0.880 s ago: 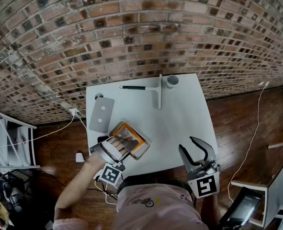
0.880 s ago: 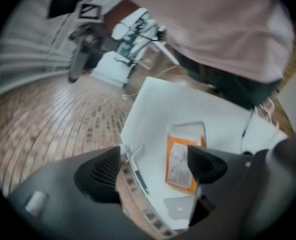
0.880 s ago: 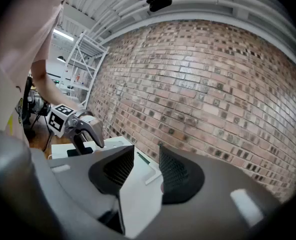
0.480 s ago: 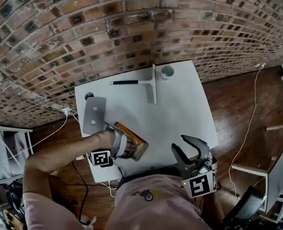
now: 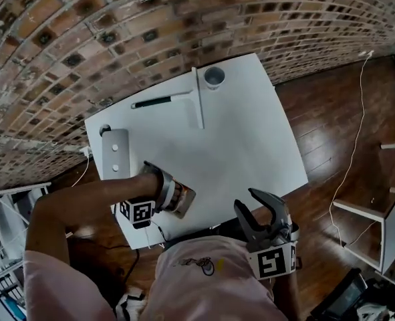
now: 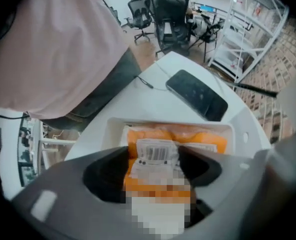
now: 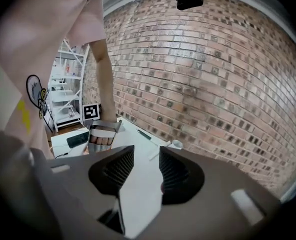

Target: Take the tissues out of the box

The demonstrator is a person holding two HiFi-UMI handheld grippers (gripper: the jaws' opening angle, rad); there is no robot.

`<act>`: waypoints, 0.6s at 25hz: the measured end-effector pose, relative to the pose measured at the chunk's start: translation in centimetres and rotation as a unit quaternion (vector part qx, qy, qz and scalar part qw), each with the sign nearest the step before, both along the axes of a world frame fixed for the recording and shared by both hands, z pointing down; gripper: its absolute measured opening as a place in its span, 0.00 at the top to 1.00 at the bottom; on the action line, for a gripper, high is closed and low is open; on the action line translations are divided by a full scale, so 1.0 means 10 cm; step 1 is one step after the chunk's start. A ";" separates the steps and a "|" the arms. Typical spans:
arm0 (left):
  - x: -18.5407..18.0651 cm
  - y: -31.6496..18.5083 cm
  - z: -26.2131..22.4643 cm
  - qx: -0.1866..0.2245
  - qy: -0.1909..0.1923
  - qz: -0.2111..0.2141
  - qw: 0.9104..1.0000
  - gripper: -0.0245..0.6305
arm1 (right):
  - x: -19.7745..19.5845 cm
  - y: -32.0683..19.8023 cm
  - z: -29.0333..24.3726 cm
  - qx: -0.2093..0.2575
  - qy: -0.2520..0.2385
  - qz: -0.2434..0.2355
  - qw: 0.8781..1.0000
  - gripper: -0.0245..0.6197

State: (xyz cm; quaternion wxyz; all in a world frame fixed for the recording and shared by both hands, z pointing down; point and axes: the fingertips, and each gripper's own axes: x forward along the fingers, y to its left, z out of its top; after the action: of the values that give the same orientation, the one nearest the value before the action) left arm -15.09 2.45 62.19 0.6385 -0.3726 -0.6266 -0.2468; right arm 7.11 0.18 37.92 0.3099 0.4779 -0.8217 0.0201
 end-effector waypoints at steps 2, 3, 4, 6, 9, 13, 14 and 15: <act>-0.04 0.06 0.08 -0.018 -0.054 -0.016 0.998 0.47 | 0.04 0.07 0.10 -0.013 0.002 0.007 1.000 0.74; -0.07 0.12 0.13 -0.030 -0.082 -0.026 0.996 0.47 | 0.03 0.12 0.15 -0.022 0.003 0.005 1.000 0.74; -0.09 0.16 0.15 -0.041 -0.107 -0.036 0.993 0.47 | 0.01 0.15 0.20 -0.030 -0.001 0.003 1.000 0.74; -0.09 0.19 0.11 -0.068 -0.143 -0.051 0.986 0.47 | -0.08 0.16 0.37 -0.051 -0.019 0.001 0.999 0.74; -0.06 0.18 0.04 -0.099 -0.163 -0.066 0.979 0.49 | -0.38 0.18 1.03 -0.106 -0.019 -0.043 0.993 0.75; -0.04 0.26 -0.02 -0.110 -0.163 -0.097 0.976 0.55 | -0.84 0.36 1.75 -0.169 -0.026 -0.102 0.980 0.75; -0.04 0.27 -0.04 -0.112 -0.160 -0.111 0.974 0.58 | -0.93 0.36 1.78 -0.170 -0.037 -0.107 0.979 0.75; -0.02 0.25 -0.05 -0.113 -0.154 -0.122 0.974 0.61 | -1.01 0.33 1.80 -0.165 -0.049 -0.109 0.979 0.75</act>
State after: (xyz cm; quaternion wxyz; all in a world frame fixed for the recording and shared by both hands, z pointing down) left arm -15.29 4.98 61.71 0.4528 -0.4737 -0.6910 -0.3051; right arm -2.95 3.51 55.93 0.3447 0.3256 -0.8684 0.1448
